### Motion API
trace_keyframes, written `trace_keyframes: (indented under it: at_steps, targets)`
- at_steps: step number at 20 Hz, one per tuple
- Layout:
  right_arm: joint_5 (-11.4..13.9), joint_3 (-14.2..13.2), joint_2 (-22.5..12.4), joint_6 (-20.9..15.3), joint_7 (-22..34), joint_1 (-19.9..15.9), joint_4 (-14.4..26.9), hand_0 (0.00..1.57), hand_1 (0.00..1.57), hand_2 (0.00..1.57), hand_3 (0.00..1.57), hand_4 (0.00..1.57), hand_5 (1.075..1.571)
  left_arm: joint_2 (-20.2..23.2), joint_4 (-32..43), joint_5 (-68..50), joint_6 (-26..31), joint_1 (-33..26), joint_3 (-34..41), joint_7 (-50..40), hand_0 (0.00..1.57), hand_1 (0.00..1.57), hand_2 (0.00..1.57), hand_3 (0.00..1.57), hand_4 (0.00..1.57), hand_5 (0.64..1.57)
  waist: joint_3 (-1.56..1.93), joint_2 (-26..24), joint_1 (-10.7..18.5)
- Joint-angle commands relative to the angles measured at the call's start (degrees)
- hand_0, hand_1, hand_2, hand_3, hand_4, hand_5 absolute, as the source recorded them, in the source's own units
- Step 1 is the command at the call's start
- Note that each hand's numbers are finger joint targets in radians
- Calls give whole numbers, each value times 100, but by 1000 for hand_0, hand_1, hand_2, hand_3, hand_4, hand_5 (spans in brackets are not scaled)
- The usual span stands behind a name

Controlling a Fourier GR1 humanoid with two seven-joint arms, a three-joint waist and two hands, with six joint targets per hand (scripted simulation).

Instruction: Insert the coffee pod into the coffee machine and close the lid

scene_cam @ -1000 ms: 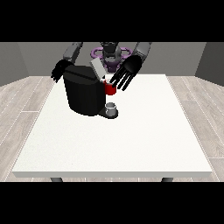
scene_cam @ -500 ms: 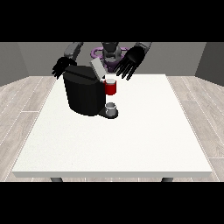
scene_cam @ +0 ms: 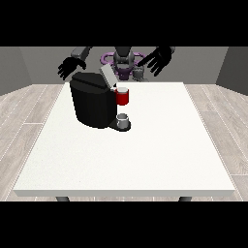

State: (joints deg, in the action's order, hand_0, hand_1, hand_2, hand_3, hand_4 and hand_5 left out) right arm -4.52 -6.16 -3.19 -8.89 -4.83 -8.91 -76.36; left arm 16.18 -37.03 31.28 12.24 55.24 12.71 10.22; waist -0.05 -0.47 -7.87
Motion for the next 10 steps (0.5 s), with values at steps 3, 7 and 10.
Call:
trace_keyframes:
  at_steps: [3, 7, 10]
  targets:
    - [160, 138, -118, 141, -168, 535, -138, 0, 0, 0, 0, 433, 1571, -791, -48, -904, -180, -932, 638, 336, 0, 0, 0, 0, 0, 1571, 0, -731, 367]
    - [-25, 82, -351, 378, 319, 498, -400, 0, 0, 0, 0, 349, 1571, -946, -125, -1133, 58, -1485, 680, 323, 0, 0, 0, 0, 0, 1571, 2, -1345, 692]
    - [-83, 179, -534, 658, 525, 235, -625, 0, 0, 0, 0, 257, 1571, -967, -146, -1421, 214, -1648, 865, 273, 0, 0, 0, 0, 227, 1571, 3, -1386, 855]
